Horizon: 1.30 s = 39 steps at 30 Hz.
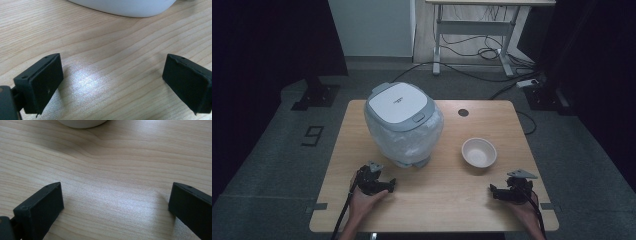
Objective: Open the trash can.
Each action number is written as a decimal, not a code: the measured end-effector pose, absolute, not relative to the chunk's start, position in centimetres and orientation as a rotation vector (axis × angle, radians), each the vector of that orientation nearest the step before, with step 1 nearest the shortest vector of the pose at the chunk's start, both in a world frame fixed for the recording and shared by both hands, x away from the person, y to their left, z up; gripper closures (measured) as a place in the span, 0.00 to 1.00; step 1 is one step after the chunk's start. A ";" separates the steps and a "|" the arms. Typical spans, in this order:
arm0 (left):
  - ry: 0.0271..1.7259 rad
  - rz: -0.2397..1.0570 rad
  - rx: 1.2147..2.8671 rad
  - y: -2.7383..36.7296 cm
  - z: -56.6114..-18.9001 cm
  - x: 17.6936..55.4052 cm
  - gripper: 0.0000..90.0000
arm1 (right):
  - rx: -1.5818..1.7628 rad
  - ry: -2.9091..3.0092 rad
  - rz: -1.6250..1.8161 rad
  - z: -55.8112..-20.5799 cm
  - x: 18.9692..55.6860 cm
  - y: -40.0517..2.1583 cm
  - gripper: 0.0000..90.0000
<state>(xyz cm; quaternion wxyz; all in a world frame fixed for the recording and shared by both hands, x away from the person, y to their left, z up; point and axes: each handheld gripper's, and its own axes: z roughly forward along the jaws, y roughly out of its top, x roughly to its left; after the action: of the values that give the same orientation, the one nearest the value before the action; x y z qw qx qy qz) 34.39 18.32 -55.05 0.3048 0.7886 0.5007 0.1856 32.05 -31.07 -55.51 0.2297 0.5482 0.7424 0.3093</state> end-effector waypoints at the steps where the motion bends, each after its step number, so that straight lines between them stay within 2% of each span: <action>1: 1.326 0.491 2.089 18.3 -55.0 34.4 0.03 | 1.508 2.043 0.851 -55.5 32.1 -31.1 0.00; 7: 1.328 0.494 2.086 18.3 -55.0 34.3 0.04 | 1.508 2.043 0.851 -55.5 32.1 -31.1 0.00; 11: 1.337 0.498 2.078 18.6 -54.9 34.0 0.09 | 1.508 2.043 0.851 -55.5 32.1 -31.1 0.00; 15: 1.347 0.536 2.047 19.1 -54.7 33.5 0.19 | 1.508 2.043 0.851 -55.5 32.1 -31.1 0.00; 18: 1.353 0.565 2.008 19.5 -54.3 33.2 0.28 | 1.509 2.043 0.851 -55.5 32.1 -31.1 0.00; 23: 1.334 0.573 1.955 20.3 -53.4 32.5 0.55 | 1.509 2.043 0.851 -55.5 32.1 -31.1 0.00; 27: 1.319 0.553 1.942 21.0 -52.6 32.2 0.71 | 1.509 2.043 0.851 -55.5 32.1 -31.1 0.00; 32: 1.292 0.516 1.886 21.8 -51.6 31.9 0.87 | 1.509 2.043 0.851 -55.5 32.1 -31.1 0.00; 39: 1.239 0.521 1.812 22.2 -49.7 31.4 1.00 | 1.512 2.039 0.850 -55.5 32.1 -31.1 0.00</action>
<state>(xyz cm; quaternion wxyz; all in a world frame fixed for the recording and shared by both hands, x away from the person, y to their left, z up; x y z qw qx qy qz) 31.40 22.22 -49.74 0.4283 0.7258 0.4962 0.2088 32.13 -31.05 -55.51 0.2300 0.5497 0.7413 0.3089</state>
